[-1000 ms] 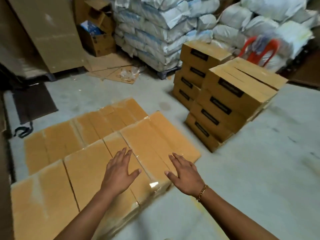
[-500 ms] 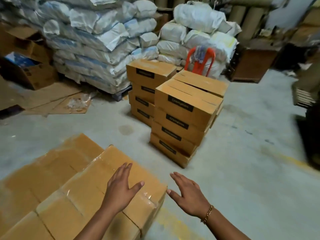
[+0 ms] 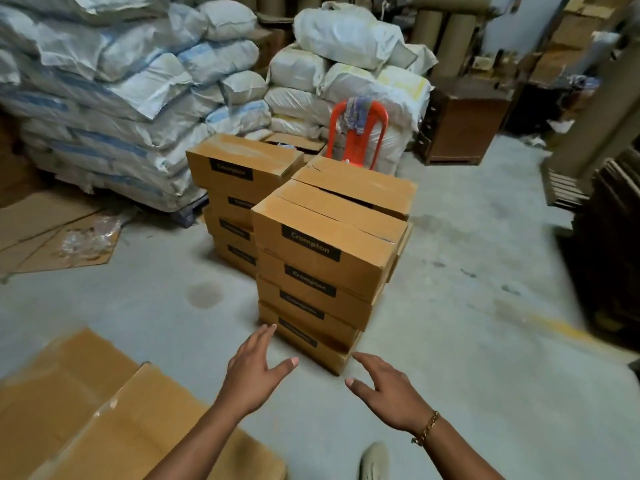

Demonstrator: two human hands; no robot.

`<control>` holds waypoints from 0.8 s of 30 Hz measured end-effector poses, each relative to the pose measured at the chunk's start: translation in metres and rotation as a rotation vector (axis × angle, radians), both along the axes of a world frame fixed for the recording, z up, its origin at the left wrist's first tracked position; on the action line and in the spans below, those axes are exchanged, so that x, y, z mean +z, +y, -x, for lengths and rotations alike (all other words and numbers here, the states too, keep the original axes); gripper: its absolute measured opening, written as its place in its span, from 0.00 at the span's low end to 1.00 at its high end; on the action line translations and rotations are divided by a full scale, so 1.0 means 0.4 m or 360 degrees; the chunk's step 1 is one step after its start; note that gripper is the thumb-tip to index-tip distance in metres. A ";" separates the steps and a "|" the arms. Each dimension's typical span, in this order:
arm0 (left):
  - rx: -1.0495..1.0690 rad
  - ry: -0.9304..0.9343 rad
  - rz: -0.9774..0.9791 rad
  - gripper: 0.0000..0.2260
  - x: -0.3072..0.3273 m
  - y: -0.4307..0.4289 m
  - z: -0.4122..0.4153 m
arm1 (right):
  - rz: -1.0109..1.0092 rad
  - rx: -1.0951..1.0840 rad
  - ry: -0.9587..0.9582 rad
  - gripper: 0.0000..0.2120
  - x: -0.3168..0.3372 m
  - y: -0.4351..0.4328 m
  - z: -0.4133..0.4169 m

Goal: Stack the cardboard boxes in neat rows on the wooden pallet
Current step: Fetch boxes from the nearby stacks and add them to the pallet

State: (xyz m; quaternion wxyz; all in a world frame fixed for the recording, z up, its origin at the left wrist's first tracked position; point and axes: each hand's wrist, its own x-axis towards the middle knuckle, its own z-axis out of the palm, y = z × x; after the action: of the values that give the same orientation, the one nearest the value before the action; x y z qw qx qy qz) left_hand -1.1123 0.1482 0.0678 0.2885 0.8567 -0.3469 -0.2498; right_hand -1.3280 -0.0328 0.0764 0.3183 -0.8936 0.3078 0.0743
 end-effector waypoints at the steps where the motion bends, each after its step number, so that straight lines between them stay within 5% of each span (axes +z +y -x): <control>1: 0.0016 0.0024 0.0023 0.37 -0.005 -0.055 -0.009 | -0.0004 -0.0004 -0.0012 0.29 -0.003 -0.060 -0.015; 12: 0.0234 0.0296 0.0075 0.37 0.016 -0.618 -0.033 | -0.0043 0.0128 0.0033 0.29 0.026 -0.659 -0.151; 24: 0.0582 0.0605 0.0118 0.39 -0.078 -0.933 -0.254 | -0.0213 0.0196 -0.0028 0.27 -0.010 -1.048 -0.469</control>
State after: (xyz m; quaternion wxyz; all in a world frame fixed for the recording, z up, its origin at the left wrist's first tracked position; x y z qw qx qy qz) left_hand -1.0108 -0.2249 0.0366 0.4200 0.8317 -0.1350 -0.3371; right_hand -1.1403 -0.4518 0.0725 0.3747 -0.8882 0.2437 0.1063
